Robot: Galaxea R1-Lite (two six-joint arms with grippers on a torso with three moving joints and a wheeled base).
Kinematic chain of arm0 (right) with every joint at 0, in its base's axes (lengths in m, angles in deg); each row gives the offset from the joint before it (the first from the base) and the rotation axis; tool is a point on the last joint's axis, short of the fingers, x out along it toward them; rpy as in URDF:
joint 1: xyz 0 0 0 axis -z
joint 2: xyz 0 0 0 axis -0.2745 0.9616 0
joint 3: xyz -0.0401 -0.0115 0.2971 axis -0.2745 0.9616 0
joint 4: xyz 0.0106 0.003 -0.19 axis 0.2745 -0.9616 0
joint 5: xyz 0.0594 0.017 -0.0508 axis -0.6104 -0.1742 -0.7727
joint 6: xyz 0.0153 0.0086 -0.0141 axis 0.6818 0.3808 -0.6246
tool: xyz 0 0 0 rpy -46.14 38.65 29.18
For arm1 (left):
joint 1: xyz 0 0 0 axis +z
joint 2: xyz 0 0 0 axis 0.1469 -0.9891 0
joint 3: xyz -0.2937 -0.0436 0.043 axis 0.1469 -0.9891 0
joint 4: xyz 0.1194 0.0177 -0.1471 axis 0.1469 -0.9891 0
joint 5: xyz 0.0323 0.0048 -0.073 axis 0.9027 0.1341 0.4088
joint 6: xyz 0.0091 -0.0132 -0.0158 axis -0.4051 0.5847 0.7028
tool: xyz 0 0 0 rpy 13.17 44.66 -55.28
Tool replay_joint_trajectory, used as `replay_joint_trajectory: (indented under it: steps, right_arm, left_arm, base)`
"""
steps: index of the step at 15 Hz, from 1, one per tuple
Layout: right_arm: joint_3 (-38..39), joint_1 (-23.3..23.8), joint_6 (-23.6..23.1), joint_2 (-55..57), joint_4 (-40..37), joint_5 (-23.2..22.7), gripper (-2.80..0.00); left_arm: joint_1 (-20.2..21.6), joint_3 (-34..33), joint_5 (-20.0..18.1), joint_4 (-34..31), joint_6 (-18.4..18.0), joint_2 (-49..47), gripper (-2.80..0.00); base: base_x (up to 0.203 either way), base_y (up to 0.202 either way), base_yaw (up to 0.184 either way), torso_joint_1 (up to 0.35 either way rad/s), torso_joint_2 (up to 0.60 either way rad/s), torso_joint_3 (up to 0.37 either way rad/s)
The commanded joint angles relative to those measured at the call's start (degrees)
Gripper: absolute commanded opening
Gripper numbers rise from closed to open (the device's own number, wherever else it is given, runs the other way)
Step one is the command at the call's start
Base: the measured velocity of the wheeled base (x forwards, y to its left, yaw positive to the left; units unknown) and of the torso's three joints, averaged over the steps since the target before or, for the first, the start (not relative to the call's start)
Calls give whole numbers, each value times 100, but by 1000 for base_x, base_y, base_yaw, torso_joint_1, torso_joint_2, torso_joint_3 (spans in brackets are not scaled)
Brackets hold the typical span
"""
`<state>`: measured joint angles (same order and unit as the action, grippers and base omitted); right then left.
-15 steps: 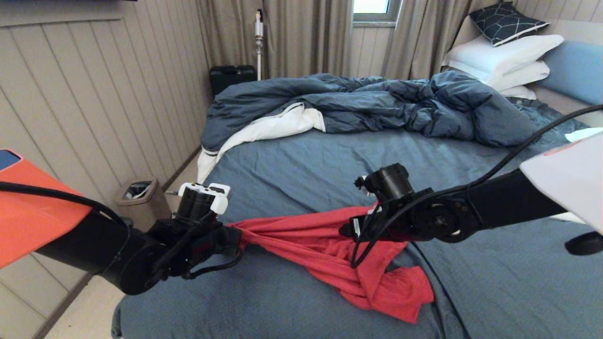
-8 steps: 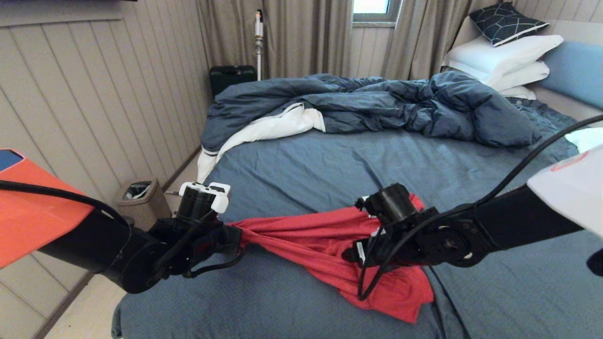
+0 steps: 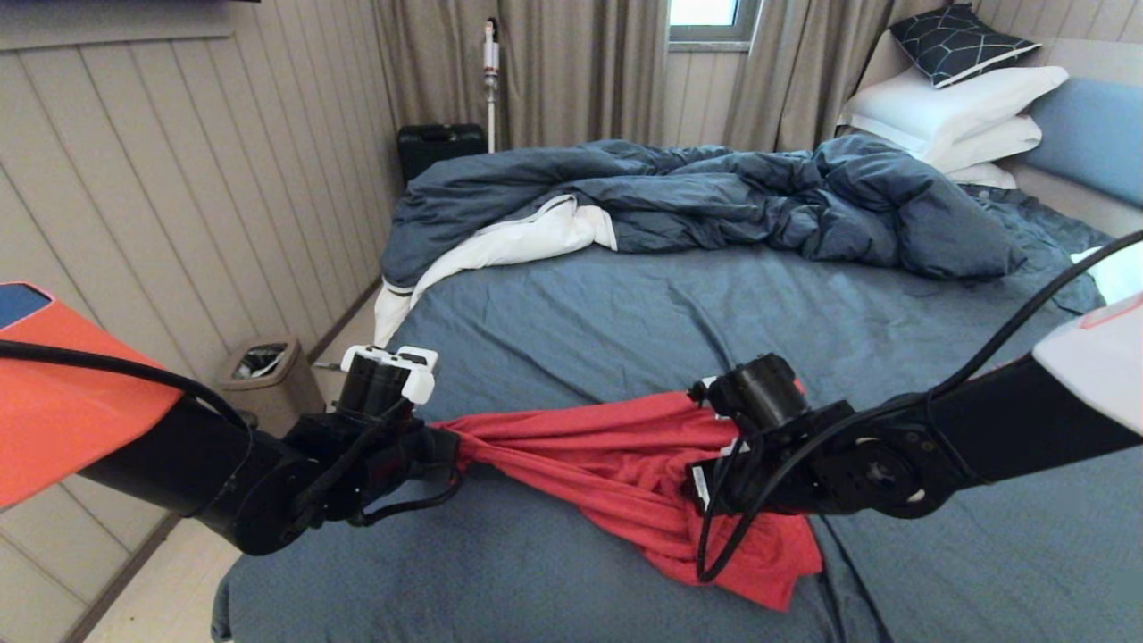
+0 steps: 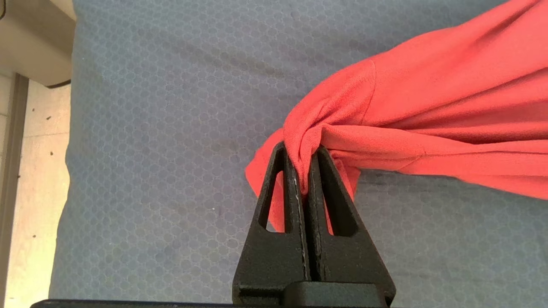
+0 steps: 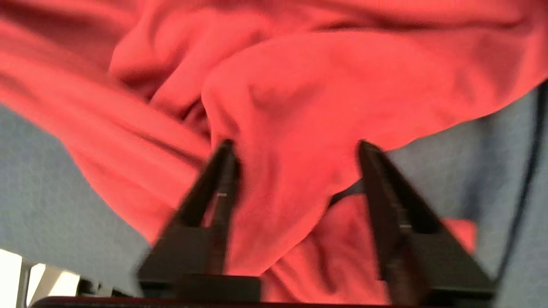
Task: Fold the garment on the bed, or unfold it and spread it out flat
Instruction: Unford the red T-shirt
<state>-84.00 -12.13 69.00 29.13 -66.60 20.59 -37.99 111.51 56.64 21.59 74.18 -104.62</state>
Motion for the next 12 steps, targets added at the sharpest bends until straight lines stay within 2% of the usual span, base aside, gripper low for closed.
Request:
replay_joint_trajectory:
  steps: [1,9,12]
  right_arm:
    - [-23,36,10,-35,-1,10,-280]
    - [724,695,-18,-820,3,36,-280]
    - [1263,1214,-57,-1381,28,30,-280]
  left_arm:
    - [7,-3,16,17,0,0,-280]
    - [18,30,13,17,-2,55,-280]
    - [81,67,8,11,-10,96,-280]
  base:
    - [0,0,0,0,0,0]
    - [0,0,0,0,0,0]
    - [0,0,0,0,0,0]
